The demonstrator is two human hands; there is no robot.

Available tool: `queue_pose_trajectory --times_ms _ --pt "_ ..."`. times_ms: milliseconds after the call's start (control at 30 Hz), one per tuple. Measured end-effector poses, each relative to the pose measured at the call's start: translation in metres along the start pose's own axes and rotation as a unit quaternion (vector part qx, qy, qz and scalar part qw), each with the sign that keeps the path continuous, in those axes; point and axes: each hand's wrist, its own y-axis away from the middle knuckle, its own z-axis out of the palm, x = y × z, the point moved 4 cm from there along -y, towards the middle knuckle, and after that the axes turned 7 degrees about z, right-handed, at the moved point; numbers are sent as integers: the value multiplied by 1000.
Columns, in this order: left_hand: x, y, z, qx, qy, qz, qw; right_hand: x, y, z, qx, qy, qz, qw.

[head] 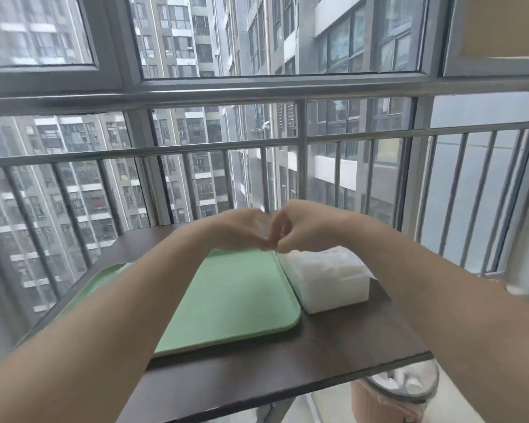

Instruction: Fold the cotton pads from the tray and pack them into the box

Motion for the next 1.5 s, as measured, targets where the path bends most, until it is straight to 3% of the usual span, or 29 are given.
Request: queue_pose_trajectory --times_ms 133,300,500,700,800,933,1133,1333,1400,1500 --pt "-45 63 -16 22 -40 -109 993 -35 -26 32 -12 -54 -36 998" --pt "-83 140 -36 33 -73 -171 982 -78 -52 68 -39 -88 -60 994" --pt "-144 182 -49 128 -49 -230 964 -115 -97 109 -60 -60 -63 994" --pt "-197 170 -41 195 24 -271 942 -120 -146 133 -61 29 -45 997" --pt "-213 152 -38 207 66 -273 937 -119 -161 140 -70 60 -27 995" --pt "-221 129 -30 163 90 -278 942 -117 -168 152 -83 64 -27 994" --pt "-222 121 -16 95 17 -272 957 -113 -161 147 -47 89 -41 994" --pt "-211 128 -16 181 34 -222 957 -107 -146 146 -31 58 -42 997" --pt "-207 132 -19 219 59 -192 955 -104 -146 148 -44 20 -20 999" --pt "-204 138 -25 257 100 -155 949 -100 -148 151 -79 52 11 995"
